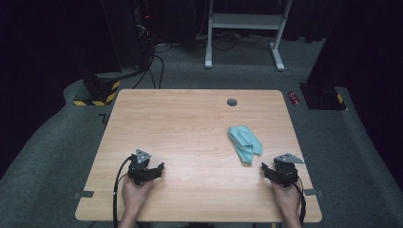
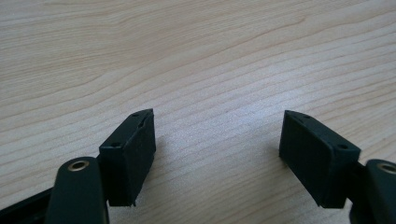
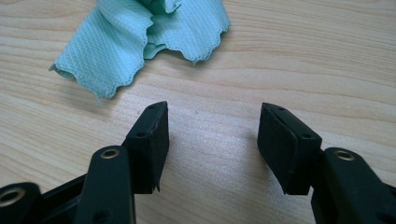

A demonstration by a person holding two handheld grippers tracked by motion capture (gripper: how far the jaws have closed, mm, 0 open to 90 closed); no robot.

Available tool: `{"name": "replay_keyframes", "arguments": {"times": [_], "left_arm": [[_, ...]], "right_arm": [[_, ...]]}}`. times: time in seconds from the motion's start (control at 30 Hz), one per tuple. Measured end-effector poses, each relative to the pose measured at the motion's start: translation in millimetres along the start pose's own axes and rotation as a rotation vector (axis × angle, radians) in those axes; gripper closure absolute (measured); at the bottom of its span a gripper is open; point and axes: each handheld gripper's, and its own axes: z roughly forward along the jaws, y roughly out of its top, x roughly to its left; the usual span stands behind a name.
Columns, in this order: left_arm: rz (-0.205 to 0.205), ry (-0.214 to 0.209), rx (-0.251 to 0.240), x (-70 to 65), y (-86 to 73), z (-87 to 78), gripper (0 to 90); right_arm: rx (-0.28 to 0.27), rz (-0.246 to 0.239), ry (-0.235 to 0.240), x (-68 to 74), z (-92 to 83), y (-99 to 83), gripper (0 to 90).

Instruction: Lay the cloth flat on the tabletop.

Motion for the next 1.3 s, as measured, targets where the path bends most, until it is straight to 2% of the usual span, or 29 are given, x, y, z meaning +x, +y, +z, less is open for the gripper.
{"name": "replay_keyframes", "arguments": {"times": [0.73,0.97,1.3], "left_arm": [[0.005,-0.003,0.005,0.1,0.3,0.1,26.8],[0.005,-0.003,0.004,0.0,0.3,0.1,26.8],[0.007,-0.007,0.002,-0.8,0.2,0.3,26.8]], "right_arm": [[0.001,0.01,-0.008,1.3,2.5,2.4,43.1],[0.001,0.021,-0.022,4.2,2.6,3.4,47.6],[-0.042,-0.011,0.036,18.9,0.1,15.8,52.5]]}}
